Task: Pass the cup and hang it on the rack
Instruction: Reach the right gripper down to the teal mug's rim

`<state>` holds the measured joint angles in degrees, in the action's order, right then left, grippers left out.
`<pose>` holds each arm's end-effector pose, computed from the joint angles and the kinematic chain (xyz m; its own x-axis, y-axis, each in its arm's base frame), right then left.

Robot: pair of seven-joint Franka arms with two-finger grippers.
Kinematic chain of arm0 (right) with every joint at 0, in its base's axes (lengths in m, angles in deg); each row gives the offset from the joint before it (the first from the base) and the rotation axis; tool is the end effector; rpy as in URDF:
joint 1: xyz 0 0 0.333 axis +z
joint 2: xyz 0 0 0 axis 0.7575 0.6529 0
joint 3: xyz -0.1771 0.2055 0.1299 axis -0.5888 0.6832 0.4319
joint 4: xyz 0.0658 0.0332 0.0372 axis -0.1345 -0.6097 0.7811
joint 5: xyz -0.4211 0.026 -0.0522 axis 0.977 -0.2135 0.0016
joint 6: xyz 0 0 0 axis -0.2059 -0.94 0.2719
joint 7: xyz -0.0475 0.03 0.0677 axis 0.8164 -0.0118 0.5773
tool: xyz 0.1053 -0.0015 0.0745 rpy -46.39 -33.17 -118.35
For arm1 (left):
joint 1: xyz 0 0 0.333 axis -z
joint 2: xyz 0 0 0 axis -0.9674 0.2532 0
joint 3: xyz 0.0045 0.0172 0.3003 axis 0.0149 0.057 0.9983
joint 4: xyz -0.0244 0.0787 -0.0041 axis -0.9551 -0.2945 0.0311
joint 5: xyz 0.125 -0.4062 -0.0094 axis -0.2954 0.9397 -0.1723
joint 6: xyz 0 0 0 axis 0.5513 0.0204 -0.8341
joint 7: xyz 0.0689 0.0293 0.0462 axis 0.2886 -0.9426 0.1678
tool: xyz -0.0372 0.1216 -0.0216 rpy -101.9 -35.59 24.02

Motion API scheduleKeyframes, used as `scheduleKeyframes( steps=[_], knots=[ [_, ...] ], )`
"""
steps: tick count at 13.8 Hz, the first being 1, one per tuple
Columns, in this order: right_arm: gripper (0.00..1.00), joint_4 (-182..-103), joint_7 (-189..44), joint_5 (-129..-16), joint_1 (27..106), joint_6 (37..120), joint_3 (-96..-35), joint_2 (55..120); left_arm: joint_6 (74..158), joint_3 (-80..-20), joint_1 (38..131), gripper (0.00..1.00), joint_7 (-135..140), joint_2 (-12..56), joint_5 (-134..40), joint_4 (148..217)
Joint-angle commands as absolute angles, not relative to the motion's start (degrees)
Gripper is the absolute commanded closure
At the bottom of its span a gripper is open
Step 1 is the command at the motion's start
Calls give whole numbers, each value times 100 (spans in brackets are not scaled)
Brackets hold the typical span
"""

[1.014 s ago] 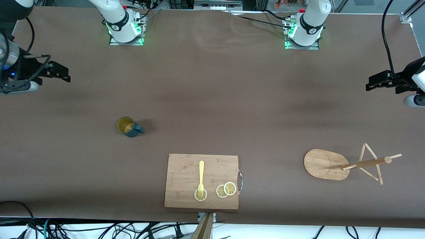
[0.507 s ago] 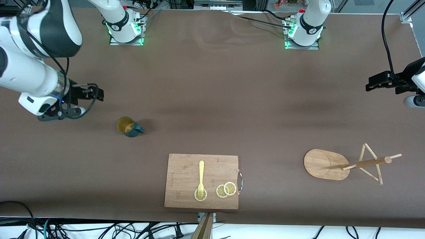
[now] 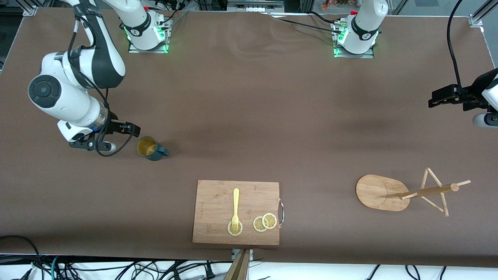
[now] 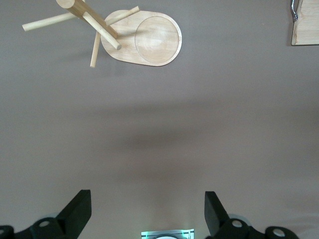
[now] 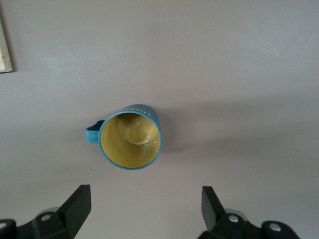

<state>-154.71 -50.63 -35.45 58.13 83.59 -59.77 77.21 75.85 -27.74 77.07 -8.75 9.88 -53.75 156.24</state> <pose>0.6129 0.0983 0.3123 0.9898 -0.1318 -0.0538 -0.1311 -0.9912 0.0172 0.6242 0.0148 0.5722 0.9834 -0.0512 -0.1740 -0.0452 -0.9982 0.0382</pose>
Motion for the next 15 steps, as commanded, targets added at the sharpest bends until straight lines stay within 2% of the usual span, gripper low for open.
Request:
scheduleKeyframes(
  steps=[1, 3, 6, 7, 8, 9, 10, 11, 15],
  knots=[
    [18, -15729, -4831, -3550, 5865, 8924, -6009, 7881, 7579, -2754, 7692, 0, -862, 1051, -5271, 15484],
    [35, -16009, -4831, -3550, 5856, 9670, -6009, 8067, 7579, -2746, 7692, 0, -862, 1051, -5271, 15484],
    [47, -16606, -4735, -3550, 5856, 10611, -6009, 8181, 7579, -2746, 7692, 0, -862, 1051, -5280, 15484],
    [48, -16773, -4735, -3550, 5856, 10962, -6009, 8260, 7579, -2746, 7692, 0, -862, 1051, -5280, 15484],
    [55, -16880, -4743, -3550, 5856, 11218, -6009, 8330, 7579, -2746, 7692, 0, -862, 1051, -5280, 15484],
    [66, -16907, -4743, -3550, 5856, 11342, -6009, 8409, 7579, -2737, 7683, 0, -862, 1051, -5280, 15484],
    [88, -16898, -4743, -3550, 5856, 11370, -6009, 8428, 7579, -2737, 7683, 0, -862, 1051, -5280, 15484],
    [100, -16863, -4770, -3550, 5856, 11370, -6009, 8428, 7588, -2737, 7683, 0, -862, 1060, -5280, 15484],
    [100, -16731, -4849, -3532, 5874, 11256, -6009, 8384, 7658, -2737, 7691, 0, -862, 1060, -5271, 15484]
  ],
)
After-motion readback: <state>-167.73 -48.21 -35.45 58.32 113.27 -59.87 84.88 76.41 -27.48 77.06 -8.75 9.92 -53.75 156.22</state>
